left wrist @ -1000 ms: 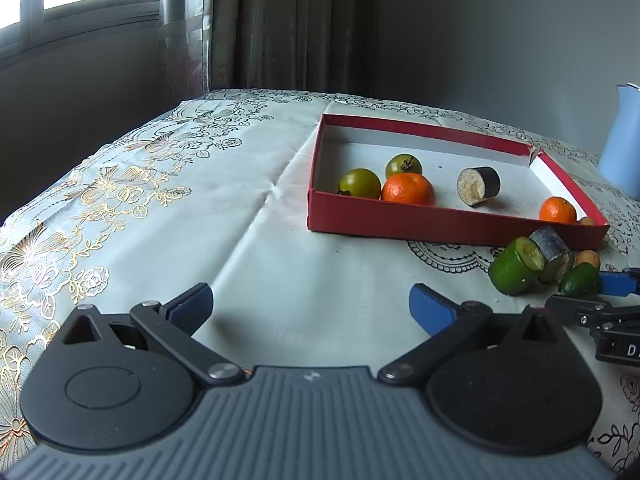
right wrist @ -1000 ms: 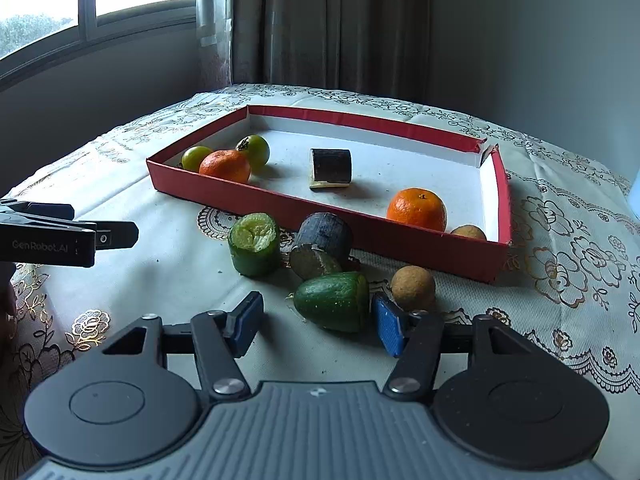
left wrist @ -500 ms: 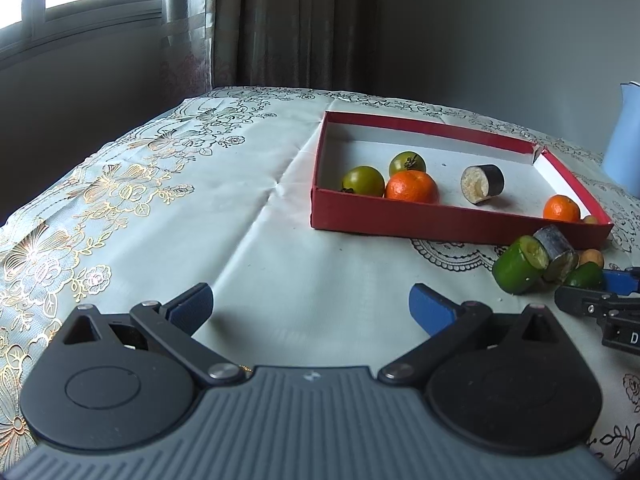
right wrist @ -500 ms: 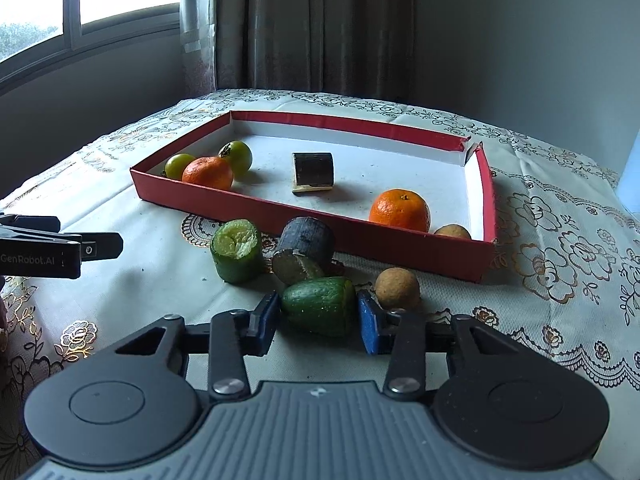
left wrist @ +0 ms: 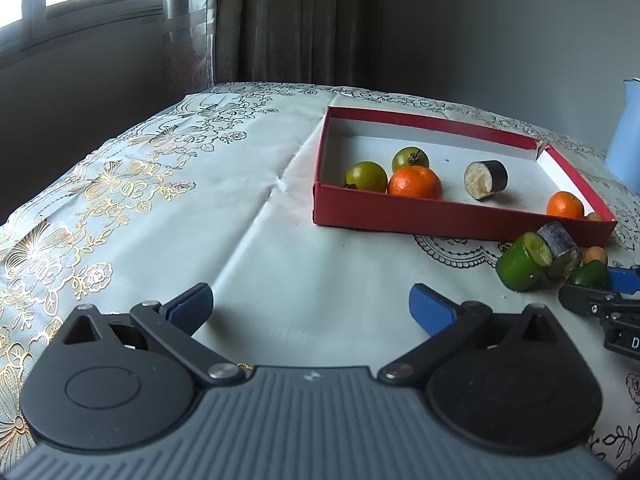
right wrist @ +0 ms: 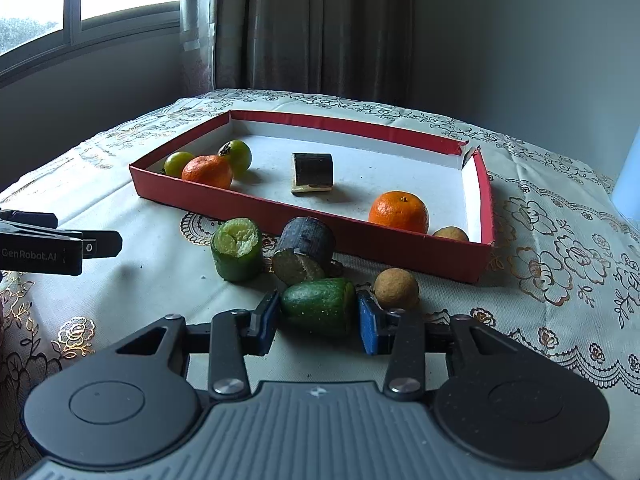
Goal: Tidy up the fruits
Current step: 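Lift the avocado with the right gripper and carry it over the tray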
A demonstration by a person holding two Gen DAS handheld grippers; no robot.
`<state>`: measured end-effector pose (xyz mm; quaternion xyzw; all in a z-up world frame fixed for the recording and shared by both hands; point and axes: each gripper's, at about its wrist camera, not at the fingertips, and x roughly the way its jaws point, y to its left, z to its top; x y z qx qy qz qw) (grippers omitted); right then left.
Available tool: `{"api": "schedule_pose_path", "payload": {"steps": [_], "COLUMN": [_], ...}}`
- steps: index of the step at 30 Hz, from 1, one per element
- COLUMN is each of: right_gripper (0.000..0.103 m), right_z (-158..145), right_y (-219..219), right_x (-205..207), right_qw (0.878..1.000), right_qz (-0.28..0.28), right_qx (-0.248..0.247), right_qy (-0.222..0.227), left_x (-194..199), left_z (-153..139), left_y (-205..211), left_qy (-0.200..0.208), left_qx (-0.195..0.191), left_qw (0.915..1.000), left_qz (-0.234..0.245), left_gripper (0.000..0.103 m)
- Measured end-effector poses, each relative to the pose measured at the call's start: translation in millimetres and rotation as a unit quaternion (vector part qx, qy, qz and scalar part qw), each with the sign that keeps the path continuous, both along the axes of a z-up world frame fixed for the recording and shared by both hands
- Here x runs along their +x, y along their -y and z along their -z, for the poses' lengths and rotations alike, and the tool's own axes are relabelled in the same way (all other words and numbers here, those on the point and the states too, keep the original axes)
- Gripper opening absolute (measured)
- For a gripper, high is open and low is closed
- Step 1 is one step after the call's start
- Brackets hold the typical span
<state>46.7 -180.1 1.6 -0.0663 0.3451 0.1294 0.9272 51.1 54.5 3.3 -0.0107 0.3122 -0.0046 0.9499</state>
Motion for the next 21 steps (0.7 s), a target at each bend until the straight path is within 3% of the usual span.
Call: {"api": "schedule_pose_path", "payload": {"steps": [21], "right_gripper": [0.039], "right_z": [-5.1], "right_y": [12.1], "right_x": [-20.3], "right_qw": [1.000], "right_qz": [-0.007], "right_qx": [0.022], "right_qy": [0.008], "left_x": [2.3], "left_z": [1.5], "left_y": [0.5], "left_qy": [-0.008], "left_qx": [0.005], "left_qw": [0.9999], "left_qz": [-0.004], "left_gripper": [0.103]}}
